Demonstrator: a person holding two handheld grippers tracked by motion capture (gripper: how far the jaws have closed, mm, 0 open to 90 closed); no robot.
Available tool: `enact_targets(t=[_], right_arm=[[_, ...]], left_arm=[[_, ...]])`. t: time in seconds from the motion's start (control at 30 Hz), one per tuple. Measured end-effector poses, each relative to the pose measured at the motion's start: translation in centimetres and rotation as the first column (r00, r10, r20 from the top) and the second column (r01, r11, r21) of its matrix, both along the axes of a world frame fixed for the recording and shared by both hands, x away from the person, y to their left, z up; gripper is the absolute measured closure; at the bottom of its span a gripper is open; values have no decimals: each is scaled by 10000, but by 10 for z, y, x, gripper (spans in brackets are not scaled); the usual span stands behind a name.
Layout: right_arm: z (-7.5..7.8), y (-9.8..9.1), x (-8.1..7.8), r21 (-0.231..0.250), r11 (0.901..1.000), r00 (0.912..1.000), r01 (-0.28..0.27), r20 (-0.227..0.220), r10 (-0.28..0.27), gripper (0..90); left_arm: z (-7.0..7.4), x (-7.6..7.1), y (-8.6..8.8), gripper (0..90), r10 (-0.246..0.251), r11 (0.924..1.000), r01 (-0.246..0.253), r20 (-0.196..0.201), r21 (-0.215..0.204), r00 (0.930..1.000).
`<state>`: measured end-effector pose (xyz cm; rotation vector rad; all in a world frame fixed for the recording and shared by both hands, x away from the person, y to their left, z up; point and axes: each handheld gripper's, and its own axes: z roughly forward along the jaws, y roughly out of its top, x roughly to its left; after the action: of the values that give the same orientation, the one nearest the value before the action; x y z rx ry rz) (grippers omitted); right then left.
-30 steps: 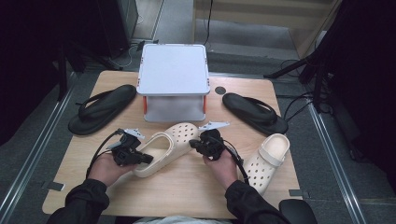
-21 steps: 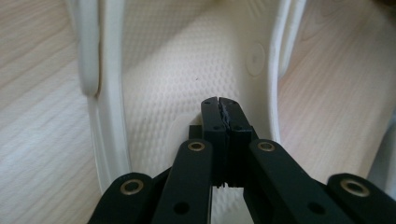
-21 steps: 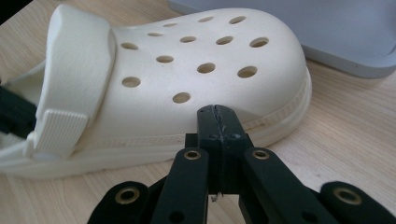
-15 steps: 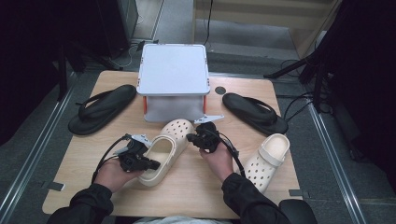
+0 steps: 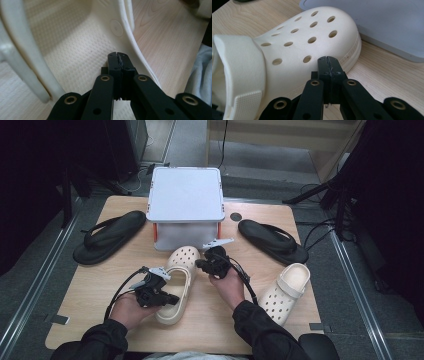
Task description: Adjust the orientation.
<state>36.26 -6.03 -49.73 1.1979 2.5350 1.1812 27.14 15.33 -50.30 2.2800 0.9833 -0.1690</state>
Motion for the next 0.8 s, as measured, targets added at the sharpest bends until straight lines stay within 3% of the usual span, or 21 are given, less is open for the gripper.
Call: enact_targets(t=[0.27, 0.5, 0.67, 0.73, 0.77, 0.8], right_arm=[[1, 10, 4, -127, 9998, 9999, -130, 47, 131, 900], [0, 11, 4, -128, 9998, 9997, -145, 171, 147, 888], [5, 5, 2, -368, 9989, 9984, -274, 485, 292, 832], [11, -8, 0, -32, 9996, 9980, -270, 577, 271, 738], [11, -8, 0, -32, 9996, 9980, -270, 577, 271, 738], [13, -14, 0, 290, 9990, 9988, -343, 369, 332, 669]], left_arm=[[-1, 2, -5, 899, -2, 9997, -2, -158, -224, 9999], [-3, 6, 0, 878, 54, 9977, -86, -469, -676, 9989], [1, 5, 5, 789, 184, 9989, -191, -167, -427, 9997], [4, 4, 9, 671, 291, 9987, -296, -131, -412, 9995], [7, 4, 10, 671, 375, 9983, -380, -130, -450, 9992], [13, 4, 14, 601, 577, 9966, -579, -47, -593, 9983]])
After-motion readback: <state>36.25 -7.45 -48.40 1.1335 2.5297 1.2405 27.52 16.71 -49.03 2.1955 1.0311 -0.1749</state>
